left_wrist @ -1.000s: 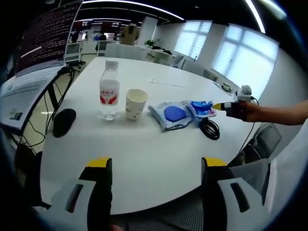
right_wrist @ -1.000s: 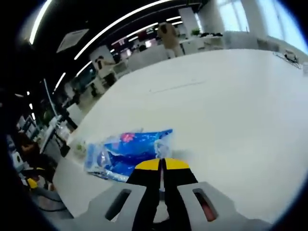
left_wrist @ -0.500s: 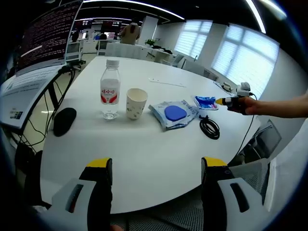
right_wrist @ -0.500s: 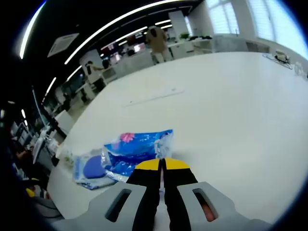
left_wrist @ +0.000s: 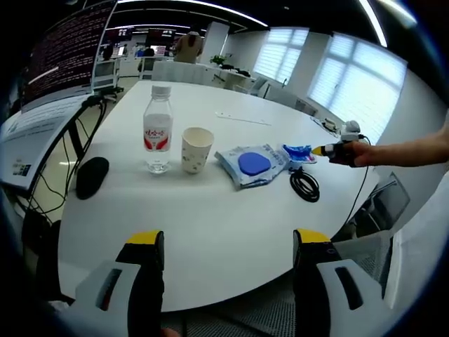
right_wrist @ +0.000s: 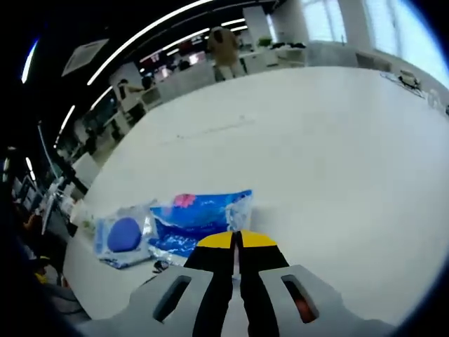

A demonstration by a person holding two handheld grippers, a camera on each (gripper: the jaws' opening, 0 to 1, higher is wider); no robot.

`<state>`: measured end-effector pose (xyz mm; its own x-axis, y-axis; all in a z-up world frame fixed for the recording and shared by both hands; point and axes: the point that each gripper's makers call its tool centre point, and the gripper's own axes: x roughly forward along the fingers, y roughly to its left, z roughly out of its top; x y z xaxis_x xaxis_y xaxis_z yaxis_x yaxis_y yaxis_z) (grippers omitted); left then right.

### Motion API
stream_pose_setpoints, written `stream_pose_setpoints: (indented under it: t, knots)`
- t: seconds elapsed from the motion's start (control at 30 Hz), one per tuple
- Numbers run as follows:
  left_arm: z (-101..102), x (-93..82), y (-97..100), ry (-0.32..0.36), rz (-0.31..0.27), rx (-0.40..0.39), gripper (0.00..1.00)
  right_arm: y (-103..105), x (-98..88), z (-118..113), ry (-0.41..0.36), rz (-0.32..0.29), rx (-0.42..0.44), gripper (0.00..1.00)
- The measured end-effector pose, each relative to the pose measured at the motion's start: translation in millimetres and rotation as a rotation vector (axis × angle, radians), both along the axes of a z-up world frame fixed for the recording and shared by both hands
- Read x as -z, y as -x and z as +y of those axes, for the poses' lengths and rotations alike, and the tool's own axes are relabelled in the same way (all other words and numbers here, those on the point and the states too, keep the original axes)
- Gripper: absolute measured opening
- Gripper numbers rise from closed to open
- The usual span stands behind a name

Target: Arrange the tabletop items into an orderly group along one side of the table until the central work area is clear of visible clutter.

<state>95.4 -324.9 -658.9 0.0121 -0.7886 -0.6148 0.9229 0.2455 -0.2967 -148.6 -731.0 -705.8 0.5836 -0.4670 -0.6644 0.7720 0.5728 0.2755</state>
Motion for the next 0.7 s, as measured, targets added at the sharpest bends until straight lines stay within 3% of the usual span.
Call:
stream_pose_setpoints:
  t: [0.43, 0.7]
  knots:
    - [-5, 1.8, 4.0, -0.001, 0.002, 0.001, 0.75, 21, 0.6, -12, 0.007, 0.026, -0.001, 0.00]
    - [-3, 6.2, 6.0, -0.001, 0.019, -0.006, 0.75, 22, -0.1, -12, 0.008, 0.025, 0.000, 0.03]
